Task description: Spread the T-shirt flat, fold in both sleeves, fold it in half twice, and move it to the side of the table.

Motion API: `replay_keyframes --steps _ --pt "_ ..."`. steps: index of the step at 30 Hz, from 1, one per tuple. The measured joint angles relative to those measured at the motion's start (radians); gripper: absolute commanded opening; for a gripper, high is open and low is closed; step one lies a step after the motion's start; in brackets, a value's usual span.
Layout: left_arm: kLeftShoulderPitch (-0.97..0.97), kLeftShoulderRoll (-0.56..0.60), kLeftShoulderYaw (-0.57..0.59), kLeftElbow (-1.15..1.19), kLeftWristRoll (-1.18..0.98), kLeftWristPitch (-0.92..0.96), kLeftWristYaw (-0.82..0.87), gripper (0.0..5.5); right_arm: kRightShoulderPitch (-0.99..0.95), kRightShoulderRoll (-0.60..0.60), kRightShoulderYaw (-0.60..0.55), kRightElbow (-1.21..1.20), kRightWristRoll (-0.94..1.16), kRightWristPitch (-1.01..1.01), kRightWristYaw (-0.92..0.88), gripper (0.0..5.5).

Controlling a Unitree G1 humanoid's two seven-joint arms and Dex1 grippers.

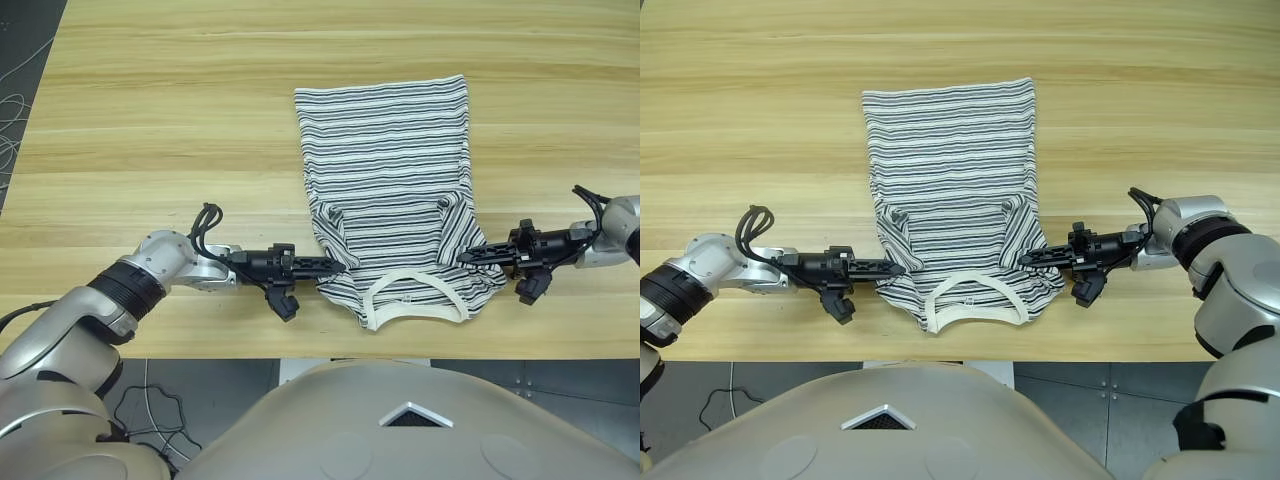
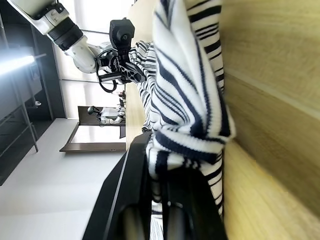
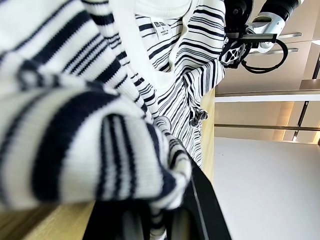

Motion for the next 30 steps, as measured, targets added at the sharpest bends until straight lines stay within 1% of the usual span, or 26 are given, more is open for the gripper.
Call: replay_keyframes --steps 3,6,7,9,11,15,20,25,27,29,30 --pt "0.000 0.000 0.005 0.006 -0.063 -0.017 -0.065 0.10 -0.010 0.000 -0.005 0.001 0.020 -0.028 0.022 0.10" --pt "0.000 -0.001 0.010 0.009 -0.157 -0.031 -0.178 0.10 -0.016 0.000 -0.007 -0.016 0.040 -0.070 0.072 0.10" --pt "0.000 -0.001 0.013 0.009 -0.189 -0.034 -0.224 0.10 -0.017 -0.003 -0.003 -0.042 0.041 -0.074 0.090 0.10" --pt "0.000 0.003 0.016 0.000 -0.196 -0.042 -0.257 0.10 -0.016 -0.020 0.008 -0.091 0.030 -0.058 0.092 0.10" --pt "0.009 0.031 0.018 -0.032 -0.197 -0.059 -0.301 0.10 -0.012 -0.044 0.020 -0.151 0.007 -0.024 0.086 0.10" --pt "0.089 0.145 0.030 -0.156 -0.217 -0.100 -0.406 0.10 0.013 -0.113 0.058 -0.283 -0.051 0.043 0.050 0.10" --pt "0.182 0.188 0.060 -0.258 -0.228 -0.114 -0.479 0.10 0.043 -0.160 0.074 -0.355 -0.077 0.098 0.014 0.10" --pt "0.239 0.175 0.127 -0.240 -0.308 -0.117 -0.521 0.10 0.064 -0.161 0.029 -0.385 -0.031 0.064 0.045 0.10" --pt "0.241 0.160 0.169 -0.197 -0.362 -0.114 -0.548 0.10 0.072 -0.154 -0.018 -0.433 0.023 0.021 0.089 0.10" --pt "0.246 0.155 0.199 -0.161 -0.456 -0.096 -0.594 0.10 0.067 -0.153 -0.077 -0.460 0.074 -0.010 0.116 0.10" --pt "0.251 0.151 0.208 -0.155 -0.546 -0.084 -0.623 0.10 0.063 -0.153 -0.102 -0.463 0.093 -0.021 0.131 0.10"
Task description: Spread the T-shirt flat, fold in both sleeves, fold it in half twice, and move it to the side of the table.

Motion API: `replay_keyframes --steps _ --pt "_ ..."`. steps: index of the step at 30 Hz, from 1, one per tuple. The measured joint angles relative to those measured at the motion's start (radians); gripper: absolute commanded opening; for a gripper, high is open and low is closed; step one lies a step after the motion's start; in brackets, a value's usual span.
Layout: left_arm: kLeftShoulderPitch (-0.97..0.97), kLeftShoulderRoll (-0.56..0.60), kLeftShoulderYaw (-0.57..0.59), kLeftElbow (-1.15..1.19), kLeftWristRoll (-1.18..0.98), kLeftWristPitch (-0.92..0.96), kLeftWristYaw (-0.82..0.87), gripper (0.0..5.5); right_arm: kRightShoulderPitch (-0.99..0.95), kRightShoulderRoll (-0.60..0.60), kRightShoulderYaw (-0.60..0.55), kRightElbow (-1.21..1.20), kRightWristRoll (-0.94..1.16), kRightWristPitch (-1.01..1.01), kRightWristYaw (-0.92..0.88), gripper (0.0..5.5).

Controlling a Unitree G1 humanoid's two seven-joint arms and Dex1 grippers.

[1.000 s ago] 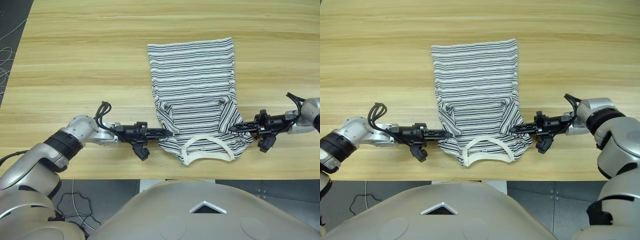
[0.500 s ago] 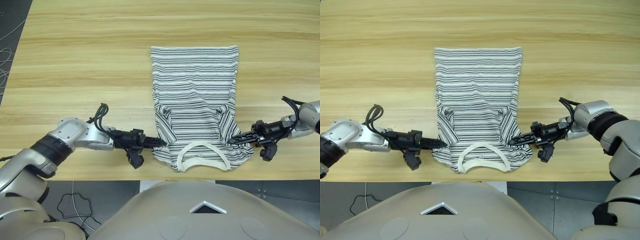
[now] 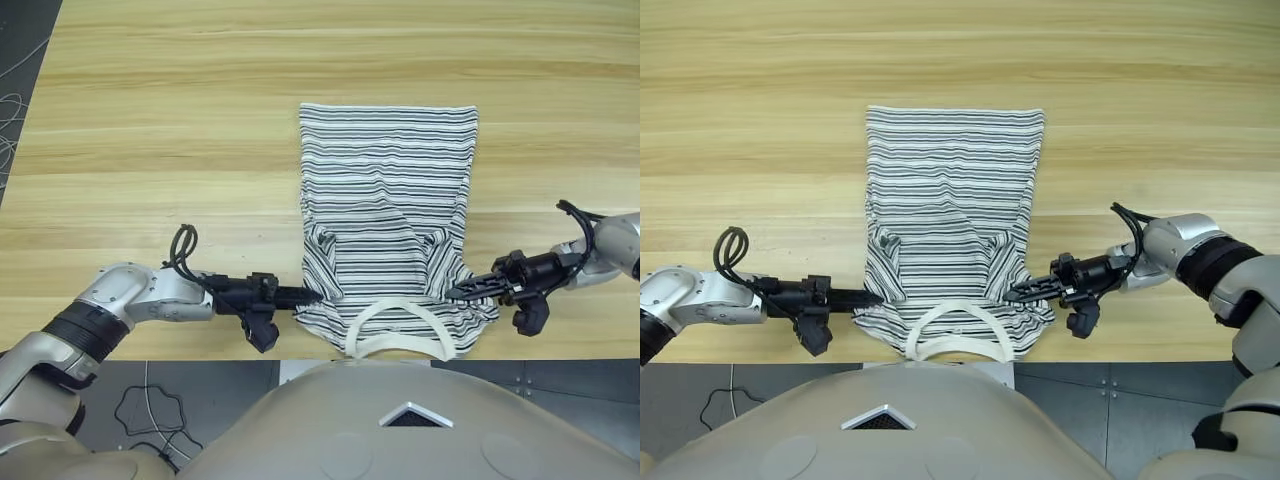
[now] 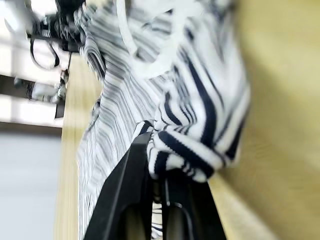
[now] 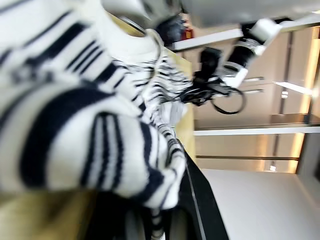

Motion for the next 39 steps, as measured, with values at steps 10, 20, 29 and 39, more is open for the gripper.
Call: replay_keyframes --steps 10,20,29,39 --pt "0.003 -0.088 0.103 -0.019 -0.699 0.263 -0.393 0.10 -0.033 0.036 -0.176 0.172 0.090 -0.086 0.069 0.10" --pt "-0.044 -0.315 0.274 0.034 -0.857 0.514 -0.565 0.10 -0.047 0.189 -0.327 0.601 0.335 -0.216 0.322 0.10" --pt "-0.172 -0.526 0.429 0.219 -0.895 0.780 -0.601 0.10 -0.049 0.365 -0.586 0.874 0.823 -0.318 0.957 0.10" --pt "-0.241 -0.608 0.492 0.430 -0.730 0.744 -0.533 0.10 -0.015 0.504 -0.917 0.827 1.308 0.063 1.688 0.10"
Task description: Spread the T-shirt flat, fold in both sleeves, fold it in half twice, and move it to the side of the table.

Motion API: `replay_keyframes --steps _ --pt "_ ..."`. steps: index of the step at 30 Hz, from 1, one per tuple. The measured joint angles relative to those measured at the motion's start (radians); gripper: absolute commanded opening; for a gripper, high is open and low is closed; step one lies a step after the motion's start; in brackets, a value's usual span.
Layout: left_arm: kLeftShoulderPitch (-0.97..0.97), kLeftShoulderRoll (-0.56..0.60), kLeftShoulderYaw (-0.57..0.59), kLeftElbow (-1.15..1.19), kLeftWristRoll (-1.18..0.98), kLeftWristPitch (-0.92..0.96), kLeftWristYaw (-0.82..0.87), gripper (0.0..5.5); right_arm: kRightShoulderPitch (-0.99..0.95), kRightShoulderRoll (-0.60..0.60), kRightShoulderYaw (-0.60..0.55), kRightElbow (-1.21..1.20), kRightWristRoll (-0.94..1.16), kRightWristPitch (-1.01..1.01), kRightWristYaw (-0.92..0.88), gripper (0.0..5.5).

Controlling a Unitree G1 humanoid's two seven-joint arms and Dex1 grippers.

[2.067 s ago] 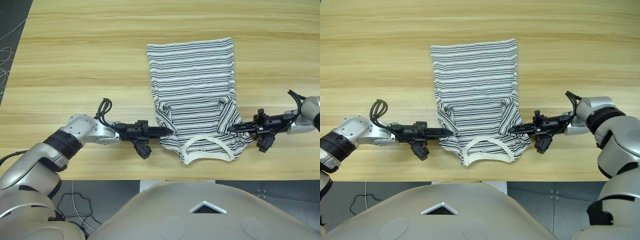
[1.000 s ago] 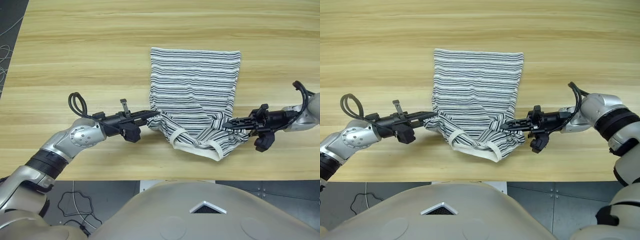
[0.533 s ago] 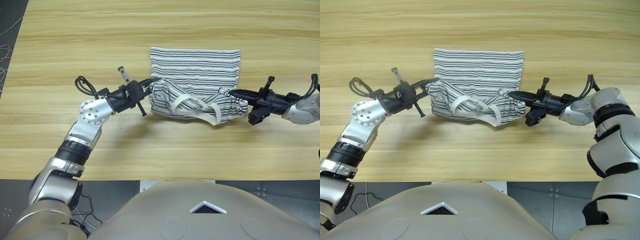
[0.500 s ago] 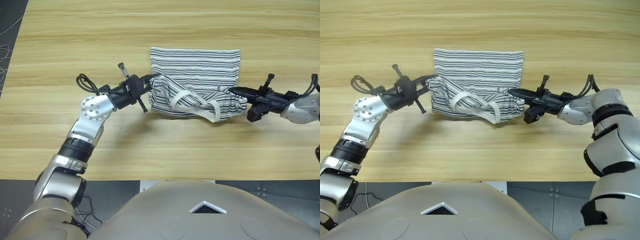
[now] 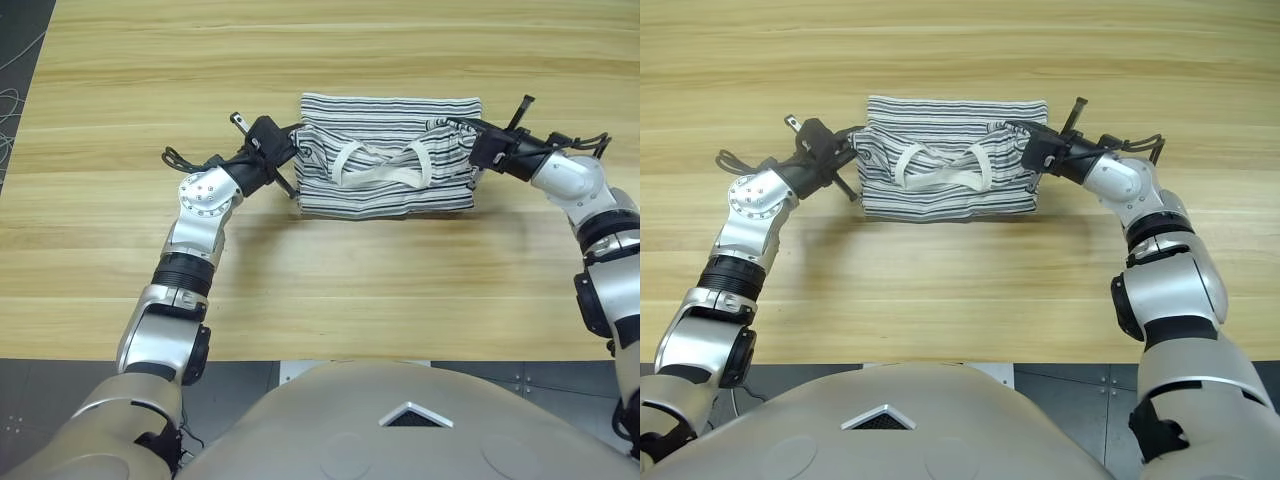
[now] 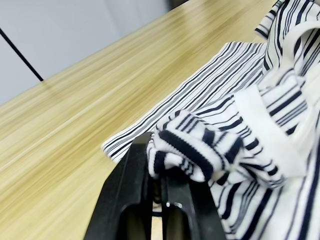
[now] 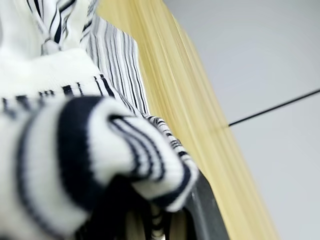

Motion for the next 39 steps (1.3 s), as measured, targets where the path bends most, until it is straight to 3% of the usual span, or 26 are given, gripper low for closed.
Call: replay_keyframes --steps 7,16,18,22,27,28,33,39 --pt "-0.065 -0.056 0.035 0.163 0.082 -0.034 0.094 0.10 0.029 0.021 -0.043 -0.044 -0.013 0.259 0.058 0.10" --pt "-0.144 -0.132 0.057 0.262 0.120 -0.073 0.117 0.10 0.038 0.065 -0.085 -0.056 -0.032 0.400 0.034 0.10" --pt "-0.159 -0.149 0.064 0.280 0.121 -0.076 0.116 0.10 0.033 0.085 -0.102 -0.056 -0.031 0.423 0.032 0.69" --pt "-0.185 -0.182 0.080 0.335 0.120 -0.079 0.115 0.82 0.023 0.092 -0.120 -0.057 -0.032 0.446 0.033 1.39" --pt "-0.226 -0.217 0.091 0.429 0.121 -0.065 0.116 1.76 0.014 0.093 -0.135 -0.057 -0.032 0.474 0.043 2.43" --pt "-0.233 -0.218 0.097 0.446 0.121 -0.058 0.118 2.26 0.013 0.093 -0.138 -0.057 -0.032 0.474 0.042 2.60" --pt "-0.285 -0.226 0.146 0.546 0.120 0.018 0.223 2.28 0.002 0.117 -0.170 -0.055 -0.022 0.540 0.021 2.60" --pt "-0.347 -0.300 0.240 0.574 0.052 0.112 0.213 2.28 -0.046 0.166 -0.275 -0.044 0.077 0.695 0.069 2.60"
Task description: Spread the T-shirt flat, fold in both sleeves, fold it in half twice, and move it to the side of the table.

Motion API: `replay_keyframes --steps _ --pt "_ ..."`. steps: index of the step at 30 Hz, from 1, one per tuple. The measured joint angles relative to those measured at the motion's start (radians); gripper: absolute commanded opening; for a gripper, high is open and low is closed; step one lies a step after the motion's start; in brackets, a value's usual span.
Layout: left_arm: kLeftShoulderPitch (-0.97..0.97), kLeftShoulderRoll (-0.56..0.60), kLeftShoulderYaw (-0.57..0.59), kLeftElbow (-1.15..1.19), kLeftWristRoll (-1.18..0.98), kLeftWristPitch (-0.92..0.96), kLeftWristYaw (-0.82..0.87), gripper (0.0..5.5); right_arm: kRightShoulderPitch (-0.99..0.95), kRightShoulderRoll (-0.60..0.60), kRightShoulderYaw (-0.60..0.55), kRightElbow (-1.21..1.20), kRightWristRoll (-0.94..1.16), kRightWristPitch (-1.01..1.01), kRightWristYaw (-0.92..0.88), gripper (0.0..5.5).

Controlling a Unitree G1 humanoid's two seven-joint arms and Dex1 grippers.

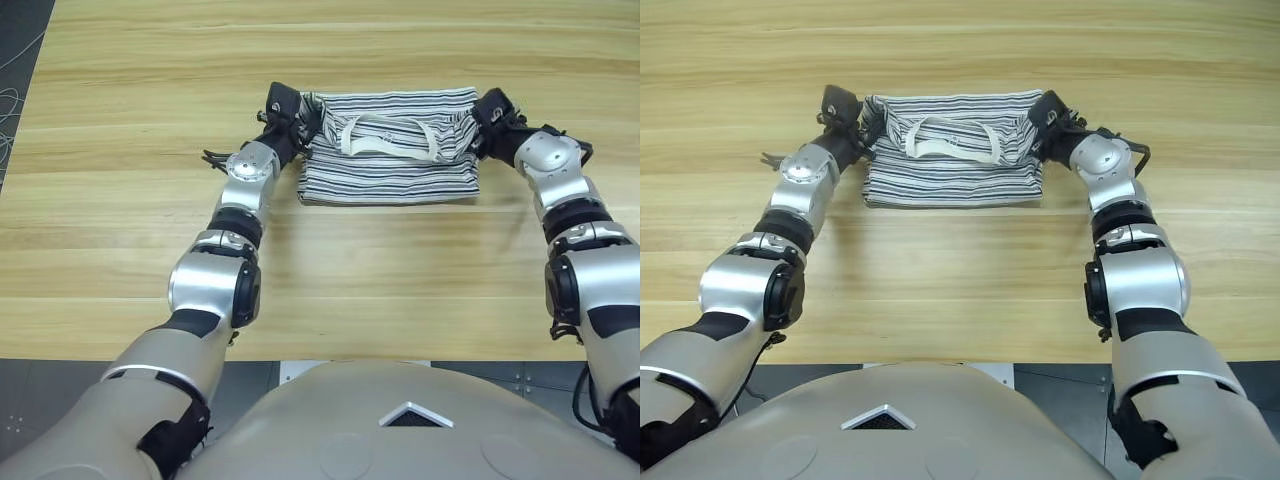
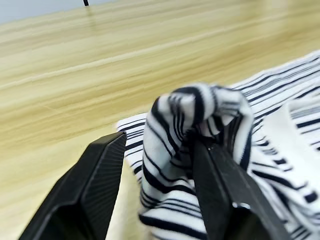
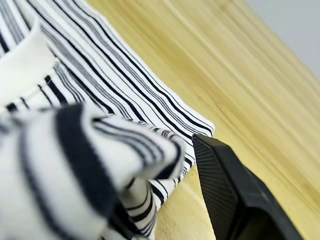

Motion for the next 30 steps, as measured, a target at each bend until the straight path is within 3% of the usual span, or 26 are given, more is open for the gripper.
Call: replay_keyframes --steps 11,15,18,22,26,30 --pt "-0.049 -0.056 0.030 0.040 0.014 0.059 0.090 2.28 -0.064 0.014 -0.086 0.026 0.041 0.190 0.001 2.60" --pt "-0.059 -0.041 0.024 0.065 0.060 0.093 0.168 2.28 -0.064 -0.001 0.002 0.018 -0.073 0.057 -0.099 2.60" --pt "-0.059 -0.036 0.001 0.065 0.090 0.064 0.164 3.10 -0.064 0.000 0.013 -0.001 -0.083 -0.056 -0.105 2.60" --pt "-0.059 -0.037 -0.001 0.063 0.099 0.028 0.160 4.09 -0.064 0.001 0.002 0.008 -0.080 -0.073 -0.108 3.65" --pt "-0.059 -0.038 0.009 0.063 0.098 0.025 0.160 5.22 -0.070 0.005 -0.020 0.044 -0.073 0.035 -0.118 3.71" --pt "-0.060 -0.037 0.014 0.063 0.099 0.029 0.171 5.48 -0.074 0.003 -0.039 0.068 -0.064 0.181 -0.146 3.71"
